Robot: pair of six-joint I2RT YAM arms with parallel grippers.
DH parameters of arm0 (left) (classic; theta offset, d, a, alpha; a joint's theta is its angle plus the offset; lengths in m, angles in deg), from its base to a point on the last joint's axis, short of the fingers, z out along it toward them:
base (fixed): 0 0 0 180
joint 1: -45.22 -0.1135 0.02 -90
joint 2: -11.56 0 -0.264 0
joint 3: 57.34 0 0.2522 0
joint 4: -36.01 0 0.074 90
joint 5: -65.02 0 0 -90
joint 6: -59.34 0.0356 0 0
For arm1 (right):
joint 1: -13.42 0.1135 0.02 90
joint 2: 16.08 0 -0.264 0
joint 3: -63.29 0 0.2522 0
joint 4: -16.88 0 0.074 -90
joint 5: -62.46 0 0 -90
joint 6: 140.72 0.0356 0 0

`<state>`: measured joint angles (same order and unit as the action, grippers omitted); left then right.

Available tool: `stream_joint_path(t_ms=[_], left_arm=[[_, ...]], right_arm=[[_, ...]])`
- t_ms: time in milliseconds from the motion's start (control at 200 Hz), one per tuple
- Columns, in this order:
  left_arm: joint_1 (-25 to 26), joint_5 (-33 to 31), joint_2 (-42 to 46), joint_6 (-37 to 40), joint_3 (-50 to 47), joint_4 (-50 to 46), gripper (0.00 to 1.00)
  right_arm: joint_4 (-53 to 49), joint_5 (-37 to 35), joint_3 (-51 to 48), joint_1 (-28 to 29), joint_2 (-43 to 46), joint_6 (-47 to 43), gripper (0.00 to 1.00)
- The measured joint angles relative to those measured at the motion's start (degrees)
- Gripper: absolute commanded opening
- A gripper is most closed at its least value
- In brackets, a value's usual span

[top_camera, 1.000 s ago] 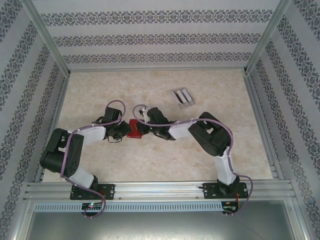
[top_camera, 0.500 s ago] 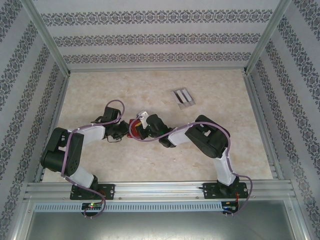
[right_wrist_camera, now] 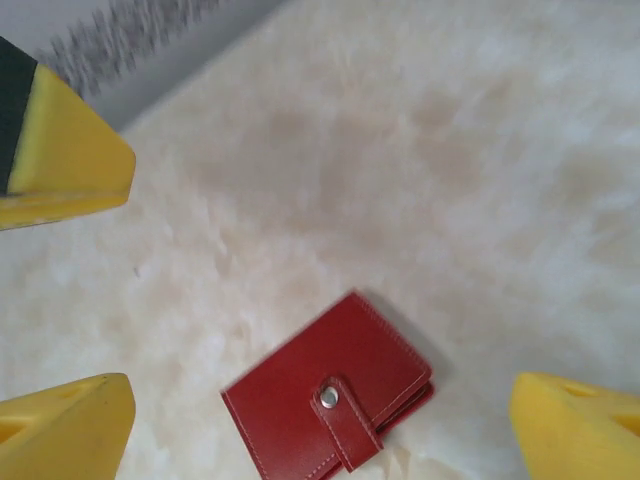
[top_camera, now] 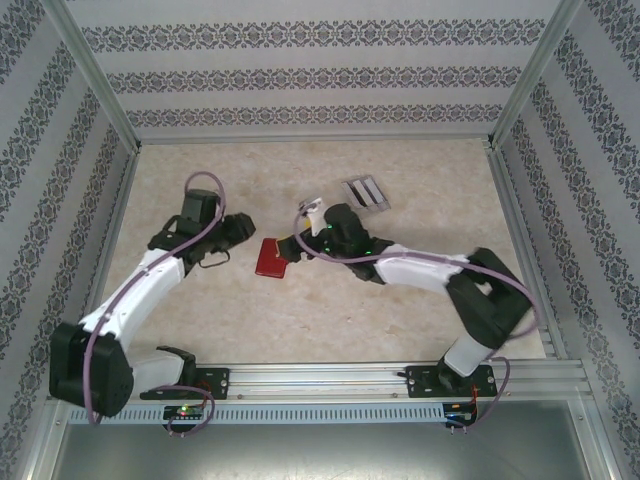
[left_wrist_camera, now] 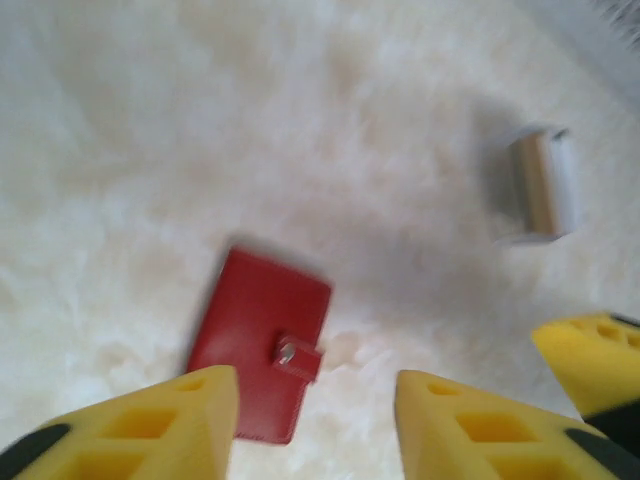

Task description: Put the credit cards into the card holder

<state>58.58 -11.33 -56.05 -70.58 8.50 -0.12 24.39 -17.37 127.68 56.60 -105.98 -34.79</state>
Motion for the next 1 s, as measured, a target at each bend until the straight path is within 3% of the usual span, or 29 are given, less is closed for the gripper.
stream_joint_path(t_ms=[85, 115, 135, 300, 390, 480, 595, 699, 824, 999], left_arm=[[0.00, -3.63, 3.63, 1.75, 2.16, -2.47, 0.58], [0.02, -4.90, 4.96, 2.62, 2.25, -3.02, 0.93], [0.02, -5.66, 6.19, 3.93, 2.08, -3.30, 1.00], [0.17, -9.64, 22.53, 10.99, -6.38, -0.07, 1.00], [0.17, -12.48, 31.01, 15.17, -12.00, 4.39, 1.00], [0.17, -11.26, 34.53, 22.21, -18.25, 11.96, 1.00], [0.17, -10.58, 33.03, 28.59, -26.18, 19.78, 1.00], [0.15, -14.27, 28.96, 33.05, -32.85, 27.91, 1.00], [-0.15, -20.83, 21.88, 36.70, -36.39, 34.71, 1.00], [-3.48, -21.86, 10.19, 39.41, -37.13, 47.67, 1.00]], right_arm=[[-1.33, -2.58, -3.80, -0.68, 10.47, -0.33, 0.98], [-1.97, -4.15, -5.20, -0.70, 14.23, -0.90, 0.98], [-2.67, -5.46, -6.19, -0.81, 17.09, -1.42, 0.98], [-8.13, -19.06, -12.46, -2.01, 34.82, -5.33, 0.98], [-8.66, -25.22, -17.27, -4.85, 41.88, -10.12, 0.98], [-8.63, -29.27, -23.23, -9.09, 47.06, -14.12, 0.98], [-8.13, -27.56, -30.53, -19.87, 50.12, -15.93, 0.98], [-6.16, -23.12, -36.96, -30.18, 49.57, -16.33, 0.98], [-3.85, -20.37, -39.04, -35.45, 43.45, -16.33, 0.98], [8.22, -17.75, -39.43, -38.58, 31.10, -15.67, 0.98]])
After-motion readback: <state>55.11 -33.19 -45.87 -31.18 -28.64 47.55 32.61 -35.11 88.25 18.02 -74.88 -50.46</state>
